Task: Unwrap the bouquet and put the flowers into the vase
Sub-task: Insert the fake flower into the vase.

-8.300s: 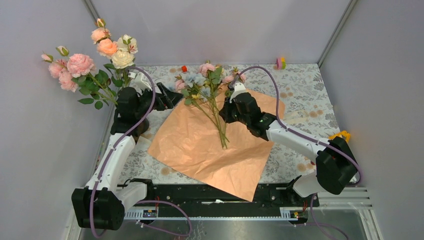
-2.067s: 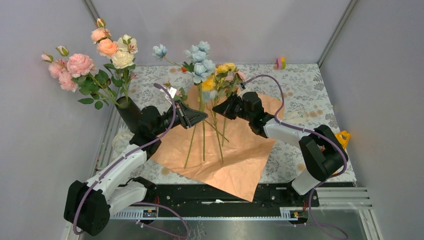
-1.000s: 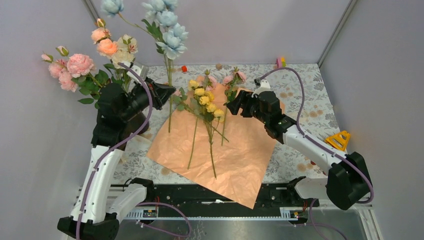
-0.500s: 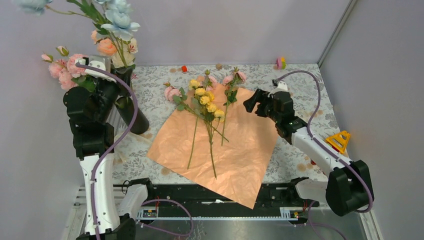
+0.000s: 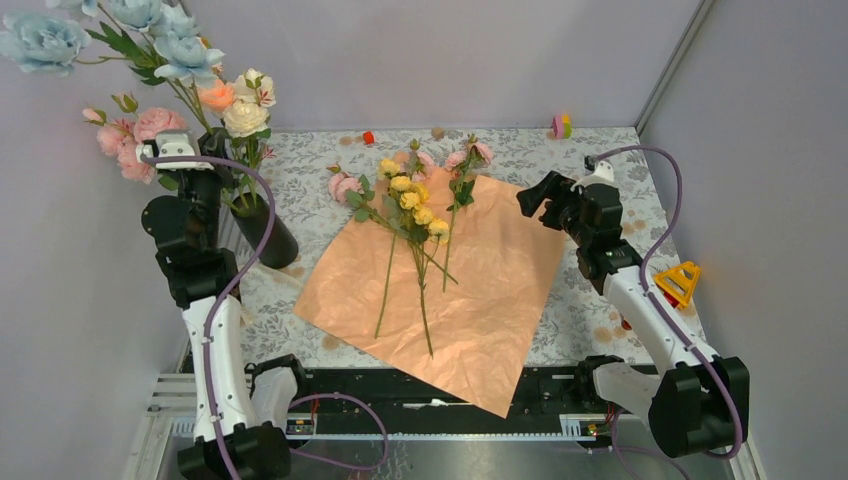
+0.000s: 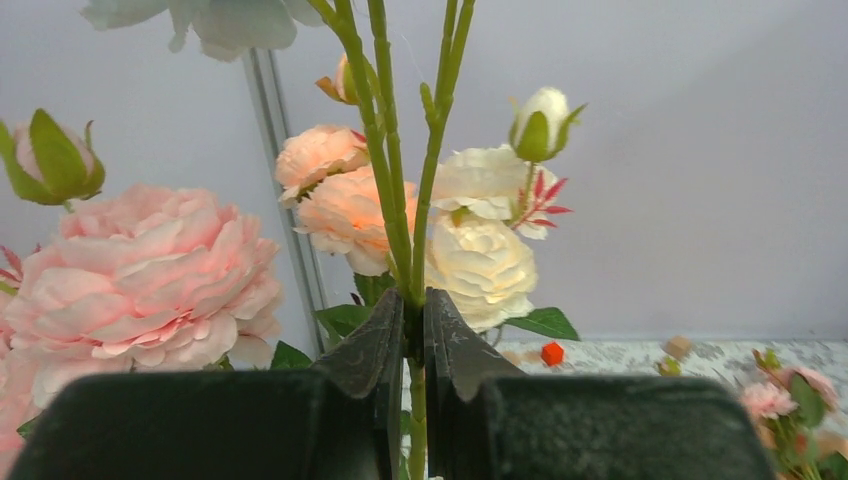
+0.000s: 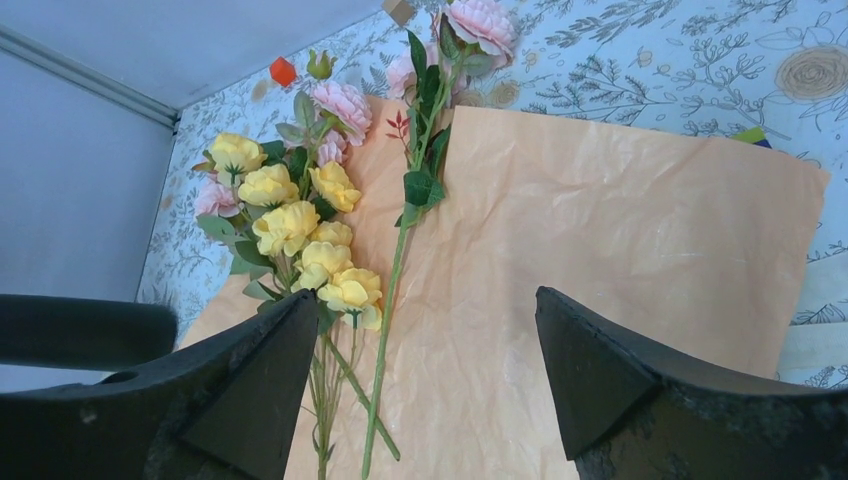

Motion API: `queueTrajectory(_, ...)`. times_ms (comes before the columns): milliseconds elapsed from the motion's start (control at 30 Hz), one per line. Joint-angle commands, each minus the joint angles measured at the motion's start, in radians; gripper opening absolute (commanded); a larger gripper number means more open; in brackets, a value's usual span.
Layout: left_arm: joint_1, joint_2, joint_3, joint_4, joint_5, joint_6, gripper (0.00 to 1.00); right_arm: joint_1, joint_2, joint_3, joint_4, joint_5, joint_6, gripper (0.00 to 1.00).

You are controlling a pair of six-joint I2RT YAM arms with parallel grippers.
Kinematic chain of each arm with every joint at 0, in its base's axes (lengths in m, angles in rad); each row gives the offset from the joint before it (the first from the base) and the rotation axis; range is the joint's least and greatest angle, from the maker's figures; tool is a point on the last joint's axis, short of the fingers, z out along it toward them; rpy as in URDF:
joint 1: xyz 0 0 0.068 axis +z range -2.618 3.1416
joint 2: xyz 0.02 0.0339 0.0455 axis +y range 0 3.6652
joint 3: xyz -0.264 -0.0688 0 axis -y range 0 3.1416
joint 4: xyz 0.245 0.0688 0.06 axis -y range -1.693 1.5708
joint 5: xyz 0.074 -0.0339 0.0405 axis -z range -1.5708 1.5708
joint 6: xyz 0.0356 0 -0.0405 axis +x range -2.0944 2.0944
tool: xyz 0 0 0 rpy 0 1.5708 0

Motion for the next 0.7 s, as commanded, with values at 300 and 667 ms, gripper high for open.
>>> queueTrajectory(300,0.051,0.084,-0.168,0.362,-0.060,-0.090,0.00,-0.031,-0.033,-0.045,0.063,-0.075,0.034,0.86)
queueTrajectory(667,0.051,0.141,-0.292,0.435,-0.116,-0.056,0.00,-0.042,-0.067,-0.066,0.070,-0.100,0.033,0.86)
